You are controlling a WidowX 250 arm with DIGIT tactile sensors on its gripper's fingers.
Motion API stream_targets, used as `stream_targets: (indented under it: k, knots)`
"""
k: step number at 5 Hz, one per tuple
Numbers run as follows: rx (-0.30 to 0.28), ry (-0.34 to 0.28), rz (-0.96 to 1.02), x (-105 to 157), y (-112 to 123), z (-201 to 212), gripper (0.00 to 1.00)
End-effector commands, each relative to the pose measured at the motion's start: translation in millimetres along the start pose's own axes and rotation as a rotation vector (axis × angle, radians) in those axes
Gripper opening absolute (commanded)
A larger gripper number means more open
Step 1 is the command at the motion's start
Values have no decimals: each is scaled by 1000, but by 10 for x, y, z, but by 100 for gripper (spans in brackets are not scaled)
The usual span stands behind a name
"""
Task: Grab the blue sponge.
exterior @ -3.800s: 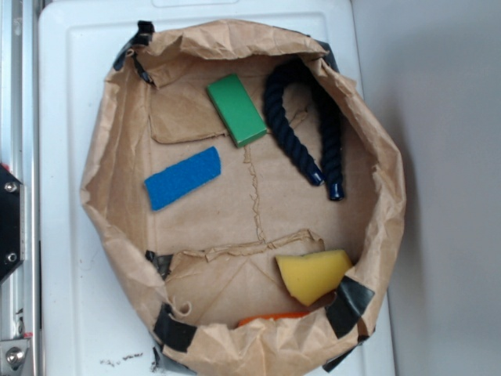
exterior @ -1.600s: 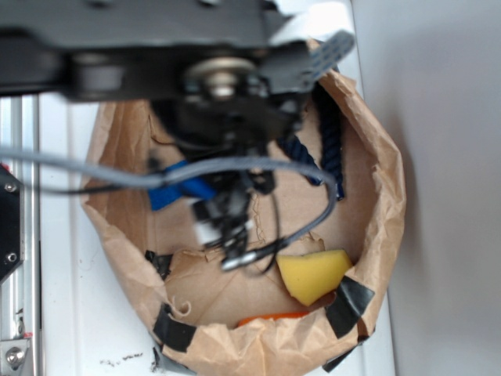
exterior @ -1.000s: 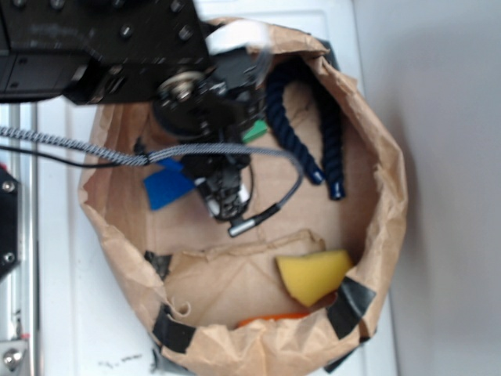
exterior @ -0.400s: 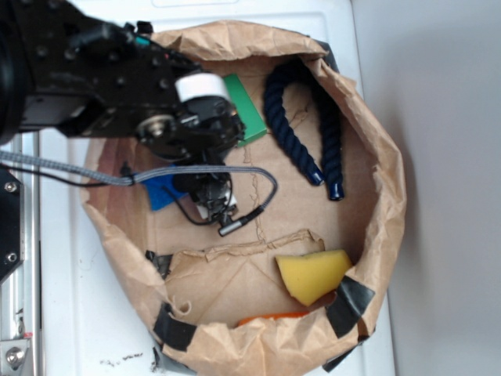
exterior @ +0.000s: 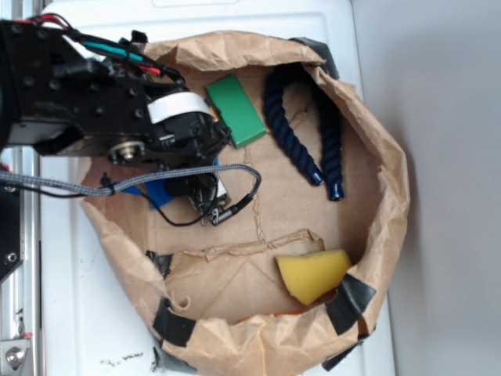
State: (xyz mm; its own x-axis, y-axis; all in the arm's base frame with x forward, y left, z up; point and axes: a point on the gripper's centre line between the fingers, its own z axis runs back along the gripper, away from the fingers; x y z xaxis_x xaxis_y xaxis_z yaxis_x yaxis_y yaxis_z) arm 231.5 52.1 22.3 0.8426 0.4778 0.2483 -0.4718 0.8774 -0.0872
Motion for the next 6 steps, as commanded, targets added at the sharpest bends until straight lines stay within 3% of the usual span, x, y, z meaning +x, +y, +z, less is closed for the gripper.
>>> stream_targets:
  k: [1, 2, 3, 5, 6]
  knots:
    - [-20, 11, 19, 90, -24, 239, 0]
    - [-44, 67, 20, 166, -106, 635, 0]
    - [-32, 123, 24, 293, -126, 1014, 0]
    - [-16, 163, 19, 422, -167, 1391, 0]
    - [12, 90, -44, 368, -227, 1385, 20]
